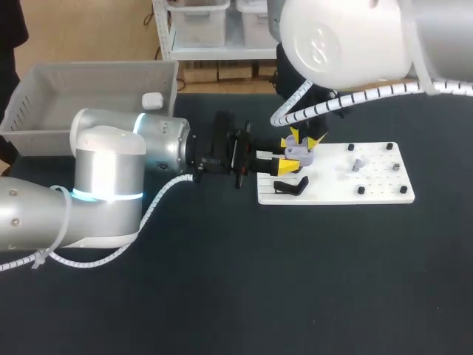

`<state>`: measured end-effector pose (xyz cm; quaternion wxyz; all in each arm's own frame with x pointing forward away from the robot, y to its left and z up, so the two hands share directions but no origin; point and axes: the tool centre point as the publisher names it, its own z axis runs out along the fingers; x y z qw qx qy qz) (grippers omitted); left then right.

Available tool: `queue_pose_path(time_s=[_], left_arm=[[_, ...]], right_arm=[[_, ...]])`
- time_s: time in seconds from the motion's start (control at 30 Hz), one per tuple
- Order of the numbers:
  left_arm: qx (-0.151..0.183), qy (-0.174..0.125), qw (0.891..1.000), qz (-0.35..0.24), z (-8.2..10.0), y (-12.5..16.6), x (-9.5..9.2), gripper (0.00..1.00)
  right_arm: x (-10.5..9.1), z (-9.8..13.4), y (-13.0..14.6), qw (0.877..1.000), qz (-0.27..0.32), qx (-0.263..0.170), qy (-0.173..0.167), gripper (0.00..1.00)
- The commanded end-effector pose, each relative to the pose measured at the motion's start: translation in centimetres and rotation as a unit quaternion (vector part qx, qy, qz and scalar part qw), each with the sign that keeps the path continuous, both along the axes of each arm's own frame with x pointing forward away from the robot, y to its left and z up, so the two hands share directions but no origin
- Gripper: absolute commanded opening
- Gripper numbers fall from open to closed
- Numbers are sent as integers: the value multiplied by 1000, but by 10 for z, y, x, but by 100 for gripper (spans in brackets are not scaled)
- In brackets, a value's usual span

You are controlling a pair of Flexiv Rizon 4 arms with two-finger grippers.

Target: Pick up each earbud case from the left stands, insert the matching earbuds, close the lid, and place the case in the box.

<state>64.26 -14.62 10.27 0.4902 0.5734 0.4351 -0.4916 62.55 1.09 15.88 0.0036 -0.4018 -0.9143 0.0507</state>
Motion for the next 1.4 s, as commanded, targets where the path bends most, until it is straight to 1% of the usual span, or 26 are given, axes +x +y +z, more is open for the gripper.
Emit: queue_pose_path(time_s=[0.03, 0.4, 0.8, 1.4], left_arm=[[3, -2, 1000, 4, 1, -3, -2, 0], [4, -3, 1000, 5, 0, -4, -2, 0], [4, -3, 1000, 5, 0, -4, -2, 0], [4, -3, 1000, 5, 0, -4, -2, 0]], right_arm=[[4, -2, 0, 1000, -4, -2, 8, 0], [11, -7, -3, 1000, -20, -2, 7, 0], [12, -9, -1, 1000, -30, 1, 9, 0], [12, -15, 1, 999, -29, 5, 13, 0]])
